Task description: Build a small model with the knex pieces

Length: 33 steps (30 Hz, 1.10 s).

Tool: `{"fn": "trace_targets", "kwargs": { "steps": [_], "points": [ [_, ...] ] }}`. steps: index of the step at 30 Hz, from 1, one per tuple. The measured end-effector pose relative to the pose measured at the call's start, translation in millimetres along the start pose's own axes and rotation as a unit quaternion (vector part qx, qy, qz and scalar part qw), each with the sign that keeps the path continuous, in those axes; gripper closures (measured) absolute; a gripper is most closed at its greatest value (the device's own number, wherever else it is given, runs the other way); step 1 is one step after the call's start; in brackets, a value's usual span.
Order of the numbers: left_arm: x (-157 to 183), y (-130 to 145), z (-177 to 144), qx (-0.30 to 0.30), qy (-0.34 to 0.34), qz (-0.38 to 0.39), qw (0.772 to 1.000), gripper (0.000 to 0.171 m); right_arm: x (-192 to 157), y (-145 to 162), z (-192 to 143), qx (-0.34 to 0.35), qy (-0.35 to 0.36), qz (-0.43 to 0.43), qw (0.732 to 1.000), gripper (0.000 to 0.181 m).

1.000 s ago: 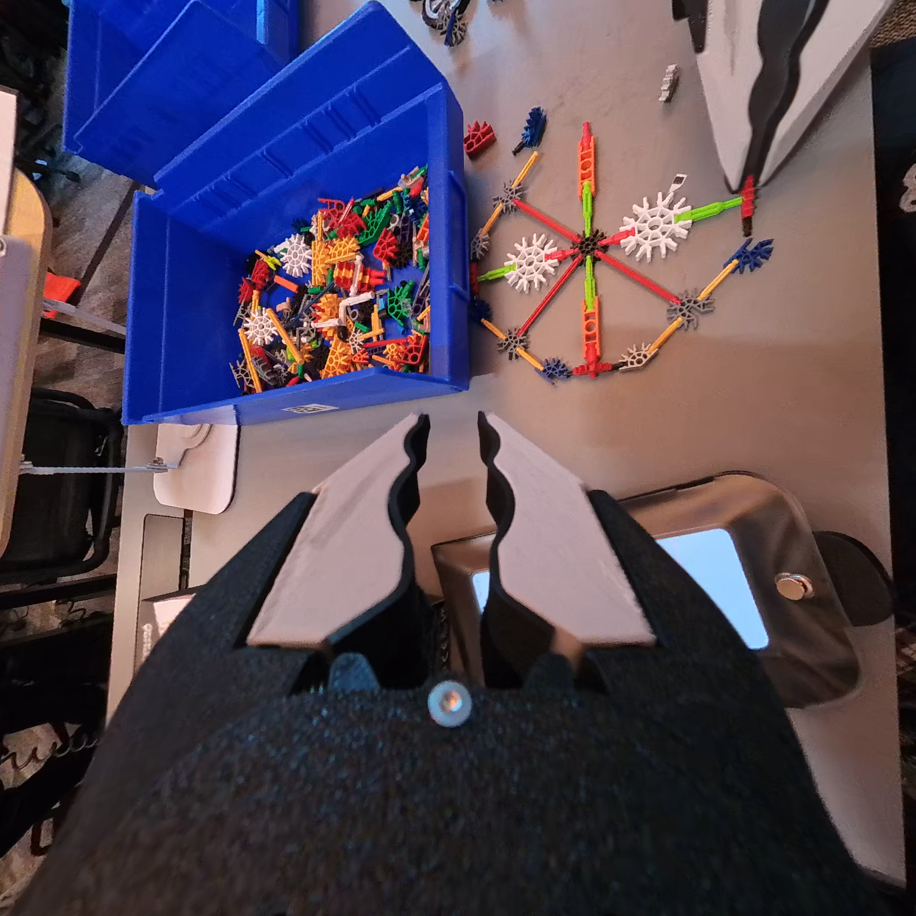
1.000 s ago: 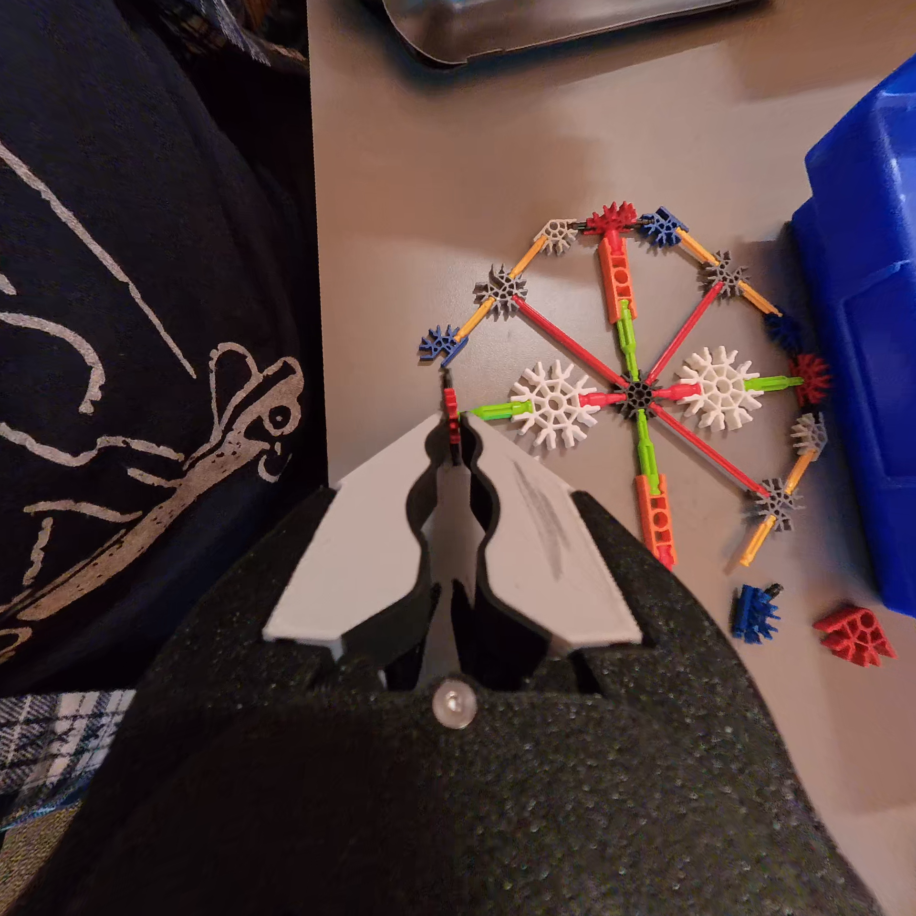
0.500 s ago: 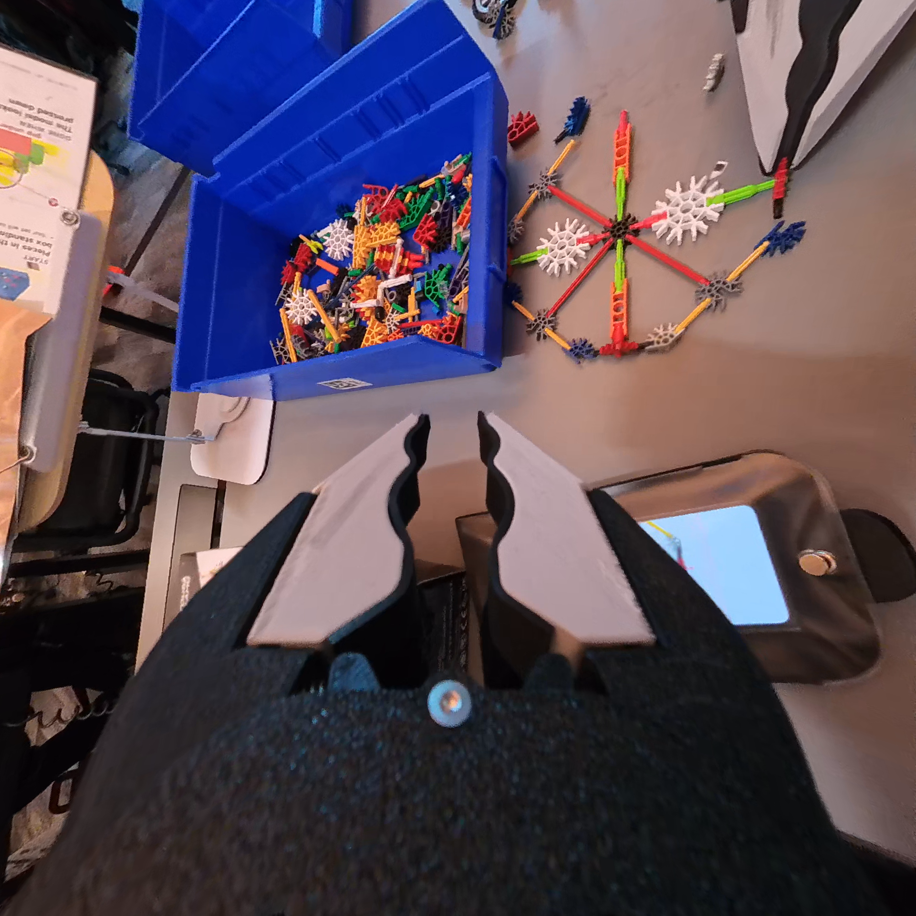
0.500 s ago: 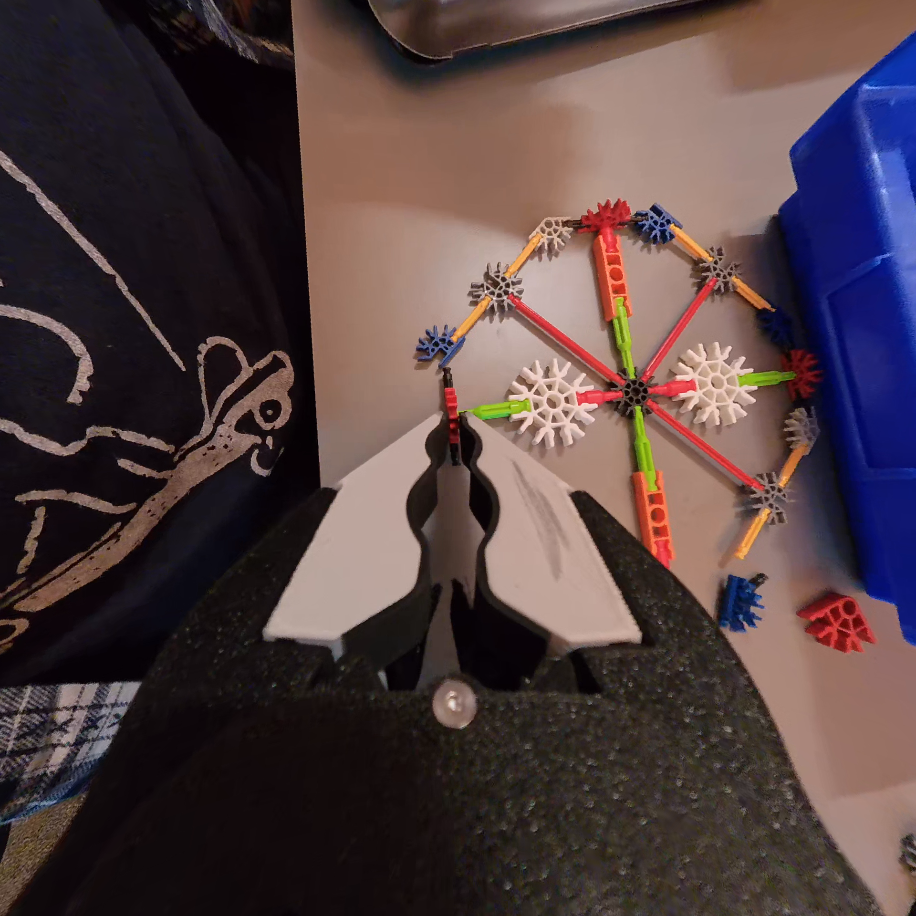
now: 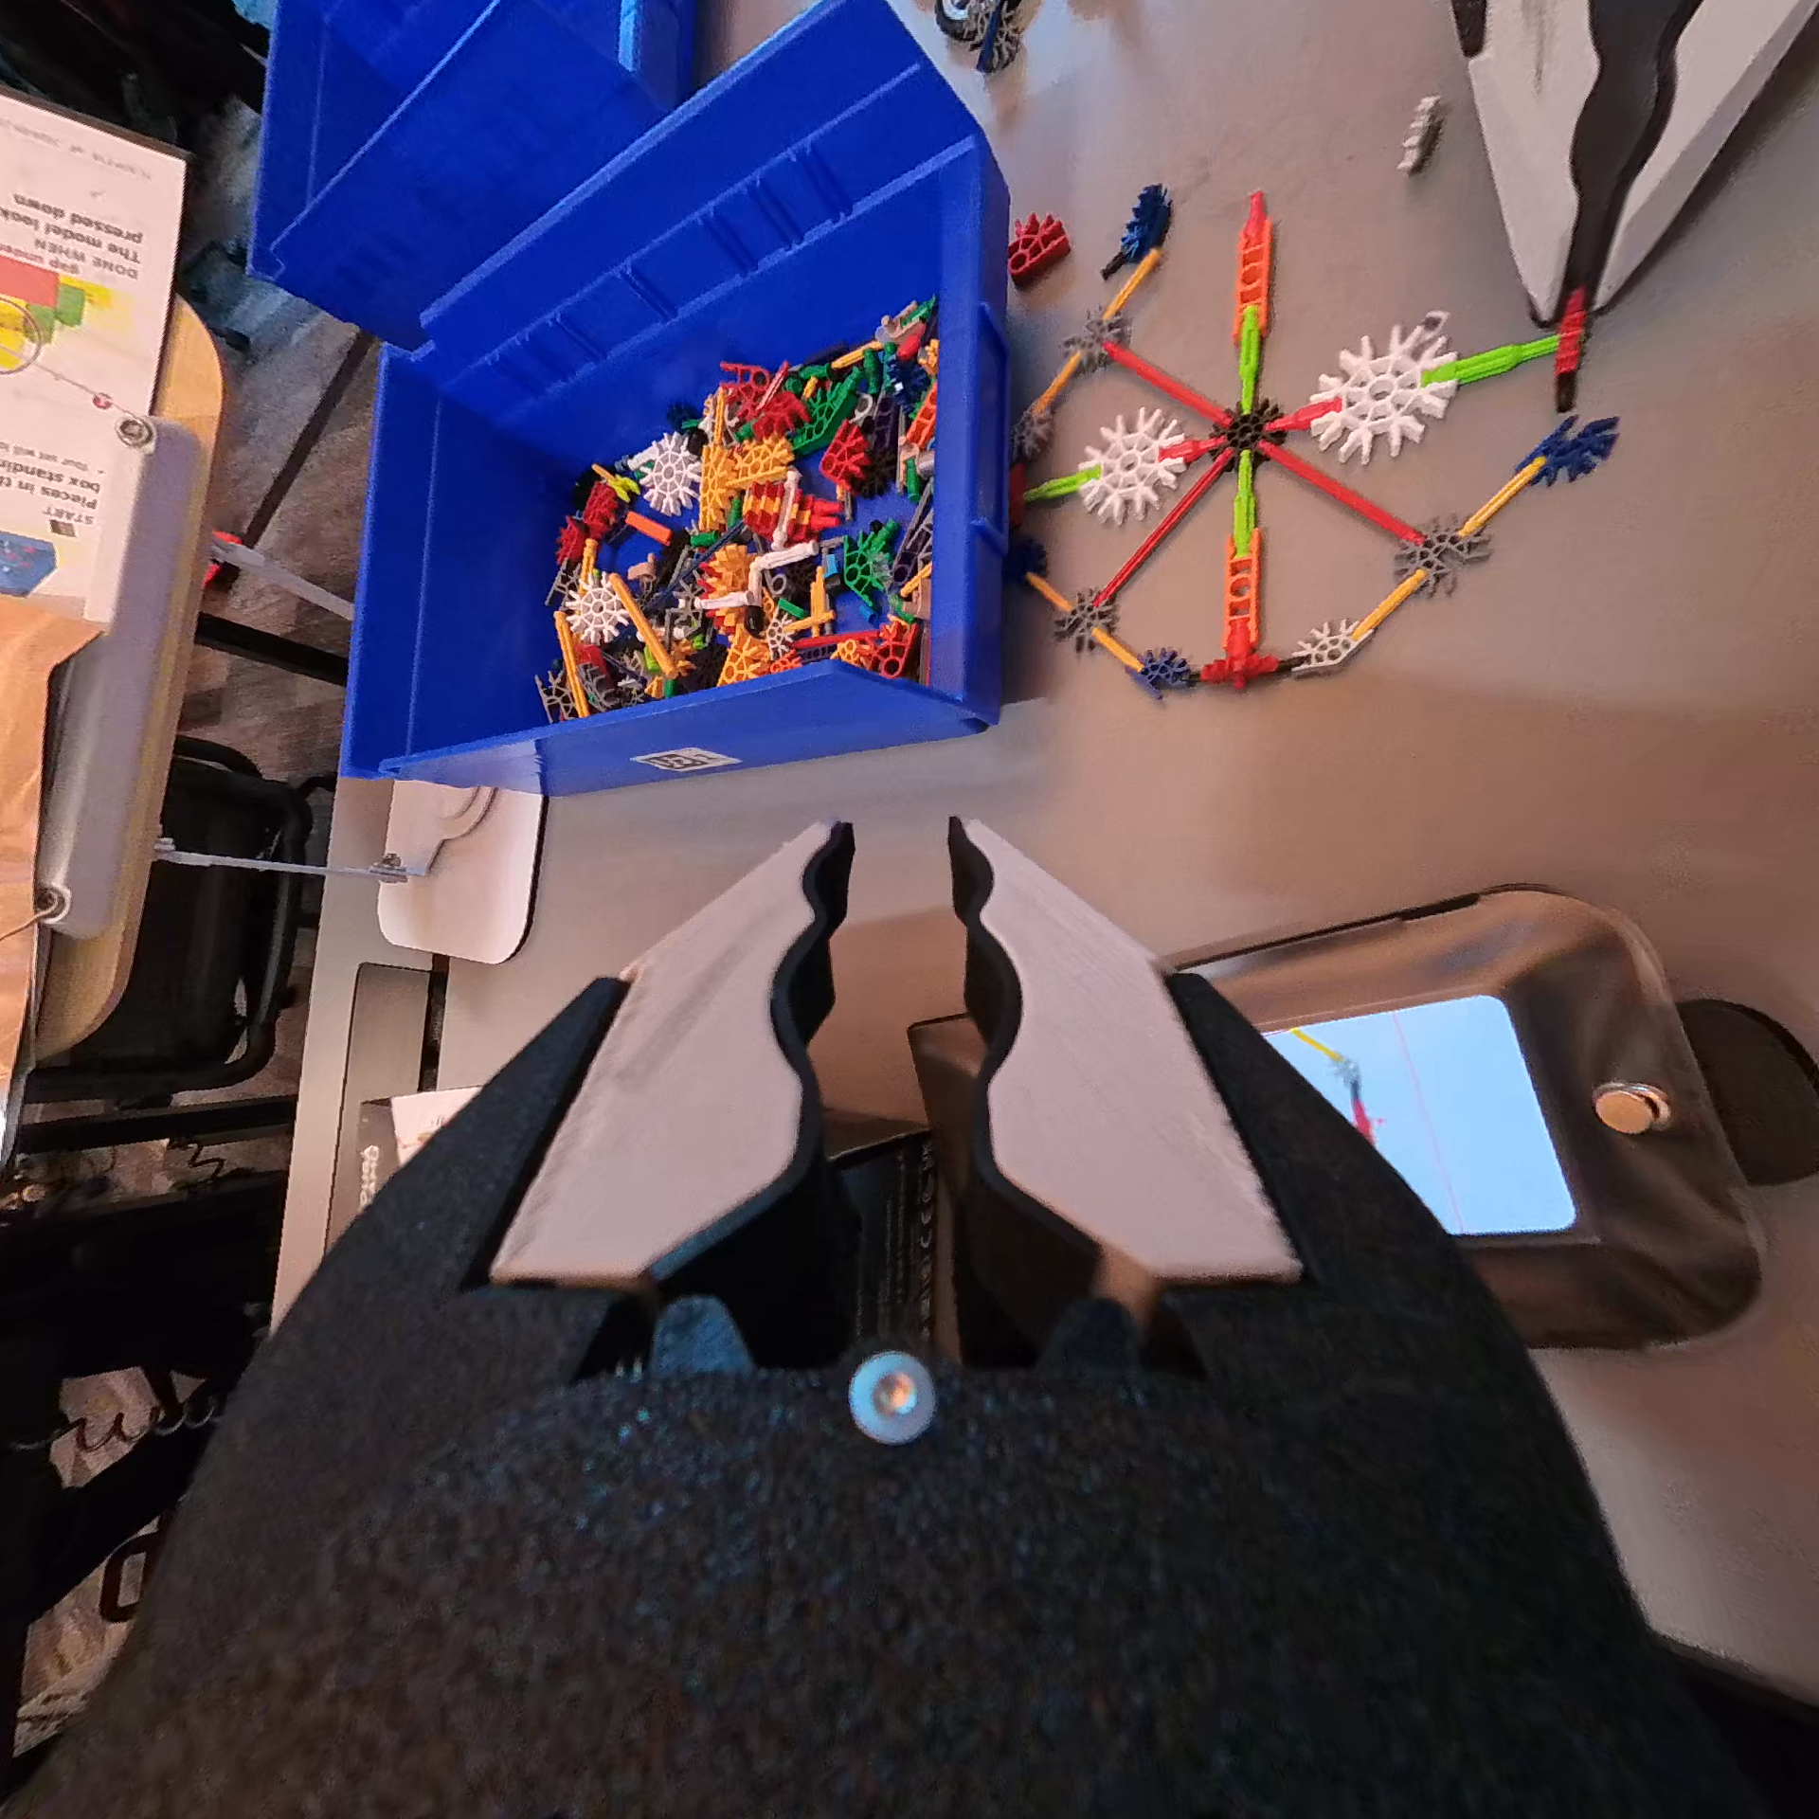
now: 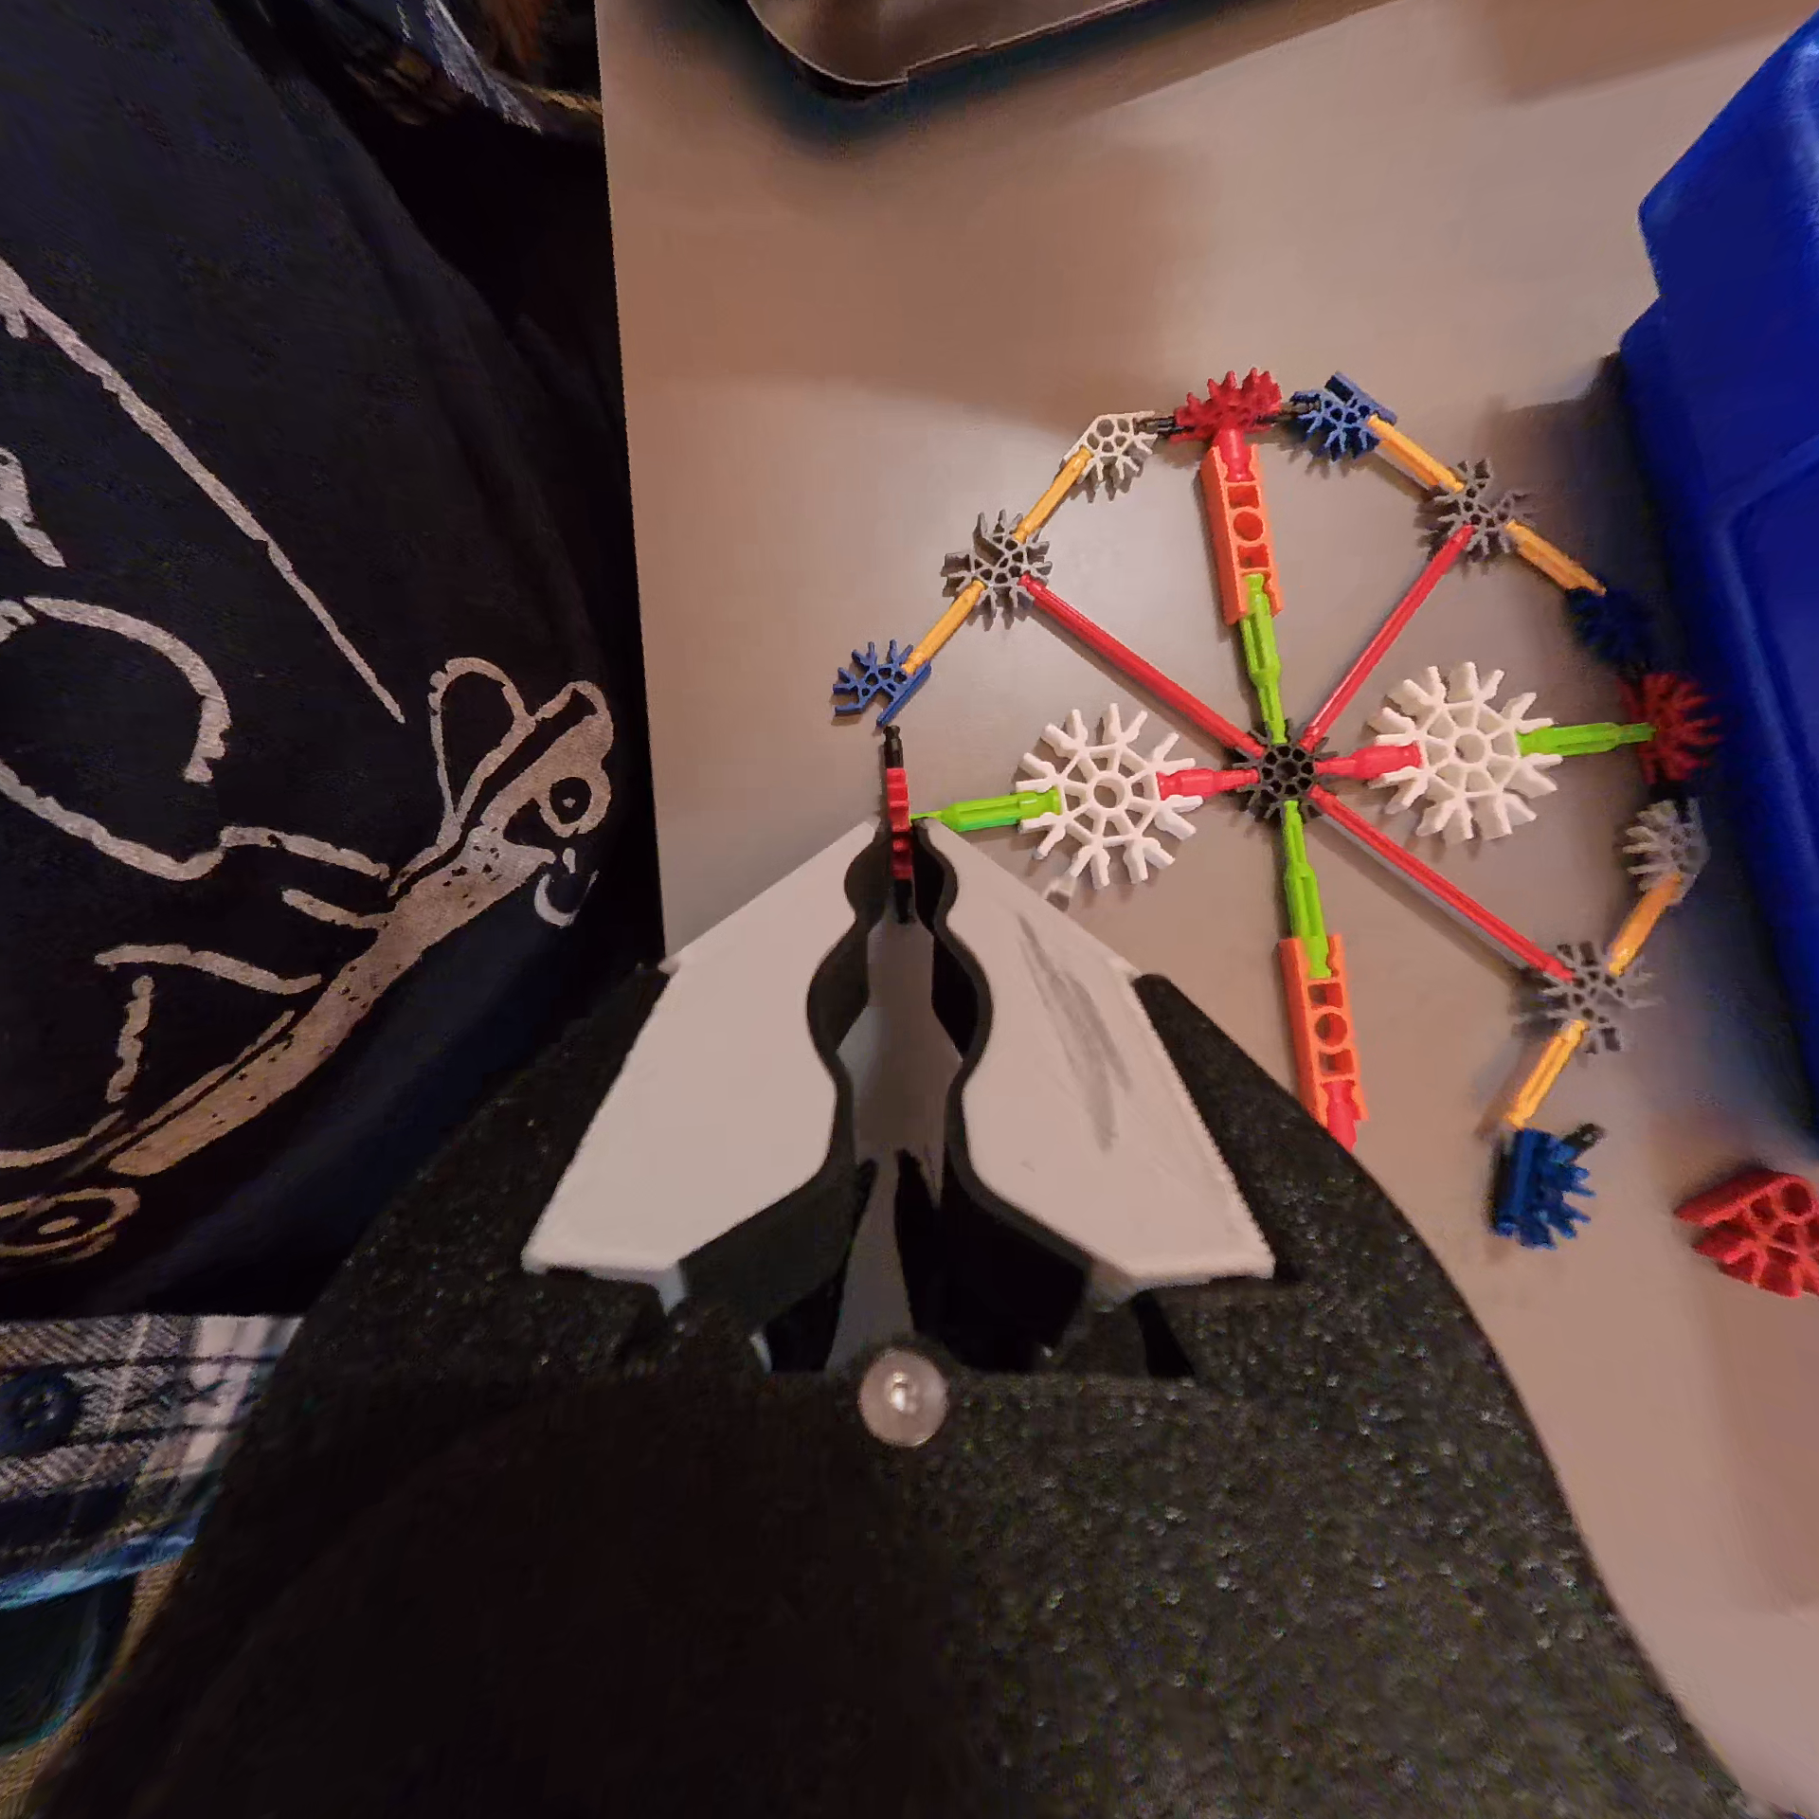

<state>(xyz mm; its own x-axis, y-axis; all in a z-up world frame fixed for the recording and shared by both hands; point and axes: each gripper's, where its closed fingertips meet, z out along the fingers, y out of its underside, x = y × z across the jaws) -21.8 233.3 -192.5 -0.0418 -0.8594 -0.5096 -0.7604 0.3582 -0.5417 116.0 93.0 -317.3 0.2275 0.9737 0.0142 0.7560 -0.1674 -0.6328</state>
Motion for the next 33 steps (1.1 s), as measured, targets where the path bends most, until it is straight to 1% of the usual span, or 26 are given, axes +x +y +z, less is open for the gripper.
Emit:
{"fn": "trace_targets", "kwargs": {
  "steps": [4, 19, 27, 33],
  "points": [
    [2.0, -0.4, 1.5, -0.002, 0.004, 0.002, 1.0, 0.153, -2.9, 0.7, -1.0, 0.003, -0.015, 0.015, 1.0, 0.178],
    [11.9, -6.4, 8.8, -0.002, 0.021, 0.009, 1.0, 0.153, -3.9, 4.2, -5.0, 0.005, -0.001, -0.005, 1.0, 0.178],
    [20.8, -6.3, 15.5, -0.004, 0.035, 0.011, 0.999, 0.152, -5.7, 3.0, -9.2, 0.014, 0.003, -0.01, 1.0, 0.178],
    [17.9, -1.9, 14.0, -0.008, 0.031, 0.006, 0.999, 0.152, -7.5, 8.5, -7.9, 0.007, 0.003, -0.011, 1.0, 0.178]
  ]
}}
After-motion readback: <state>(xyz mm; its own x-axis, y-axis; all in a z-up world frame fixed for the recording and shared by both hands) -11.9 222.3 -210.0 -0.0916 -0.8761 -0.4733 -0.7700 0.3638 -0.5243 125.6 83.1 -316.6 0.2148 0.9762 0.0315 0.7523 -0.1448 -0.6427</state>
